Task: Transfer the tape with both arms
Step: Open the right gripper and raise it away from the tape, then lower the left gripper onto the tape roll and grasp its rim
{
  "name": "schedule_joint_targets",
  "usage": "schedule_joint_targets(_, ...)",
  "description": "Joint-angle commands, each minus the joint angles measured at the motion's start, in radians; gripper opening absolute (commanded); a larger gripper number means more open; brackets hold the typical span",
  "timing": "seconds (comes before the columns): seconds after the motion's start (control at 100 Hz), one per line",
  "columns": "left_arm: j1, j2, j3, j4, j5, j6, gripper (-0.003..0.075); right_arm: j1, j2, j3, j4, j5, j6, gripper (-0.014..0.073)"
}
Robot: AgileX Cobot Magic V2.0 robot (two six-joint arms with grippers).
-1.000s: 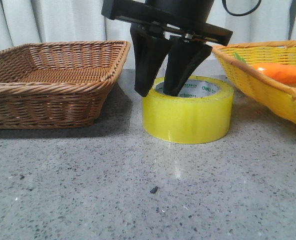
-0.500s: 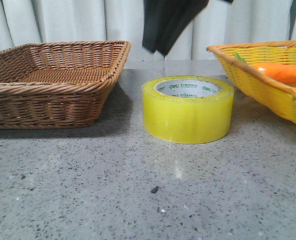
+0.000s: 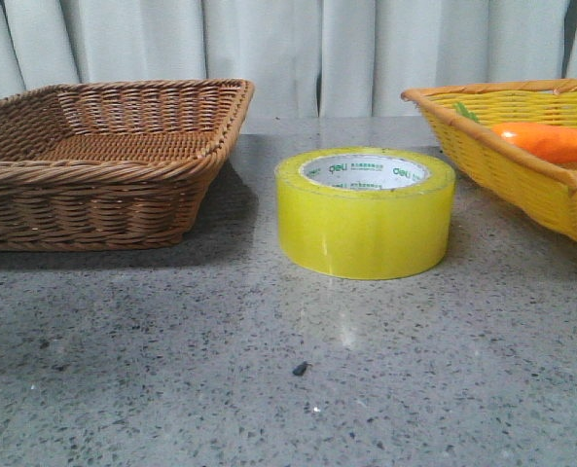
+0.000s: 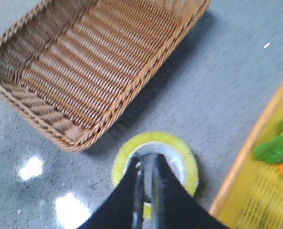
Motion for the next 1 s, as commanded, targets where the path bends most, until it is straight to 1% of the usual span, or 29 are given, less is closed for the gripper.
schedule_joint_targets(0.0, -0.083, 0.095, -0.067, 0.02, -0.132, -0.003, 0.0333, 0.0, -0.113, 0.048, -0.033, -0.135, -0.007, -0.0065)
schedule_joint_targets(0.07, -0.123, 0.173, -0.097, 0.022, -0.153, -0.003, 0.0333, 0.0, -0.201, 0.12, -0.055, -0.188, -0.007, -0.0065)
schedule_joint_targets(0.21, -0.172, 0.308, -0.154, 0.053, -0.152, -0.003, 0.0333, 0.0, -0.345, 0.254, -0.094, -0.261, -0.007, -0.0065)
schedule_joint_targets(0.42, -0.192, 0.461, -0.213, 0.068, -0.166, -0.003, 0.0333, 0.0, -0.591, 0.467, -0.122, -0.352, 0.012, -0.0064)
schedule_joint_targets(0.57, -0.211, 0.548, -0.255, 0.068, -0.154, -0.003, 0.034, 0.0, -0.759, 0.584, -0.139, -0.391, 0.023, -0.0064)
schedule_joint_targets(0.64, -0.219, 0.59, -0.284, 0.068, -0.129, -0.003, 0.0344, 0.0, -0.838, 0.634, -0.152, -0.42, 0.023, -0.0064)
schedule_joint_targets(0.79, -0.235, 0.667, -0.352, 0.076, -0.067, -0.003, 0.0379, 0.0, -0.983, 0.721, -0.168, -0.492, 0.023, -0.0064)
schedule_joint_targets(0.89, -0.255, 0.711, -0.402, 0.091, 0.026, -0.003, 0.0379, 0.0, -1.048, 0.745, -0.187, -0.485, 0.023, -0.0064)
schedule_joint_targets(0.99, -0.272, 0.746, -0.439, 0.091, 0.076, 0.001, 0.0379, 0.0, -1.075, 0.751, -0.189, -0.459, 0.023, -0.0064)
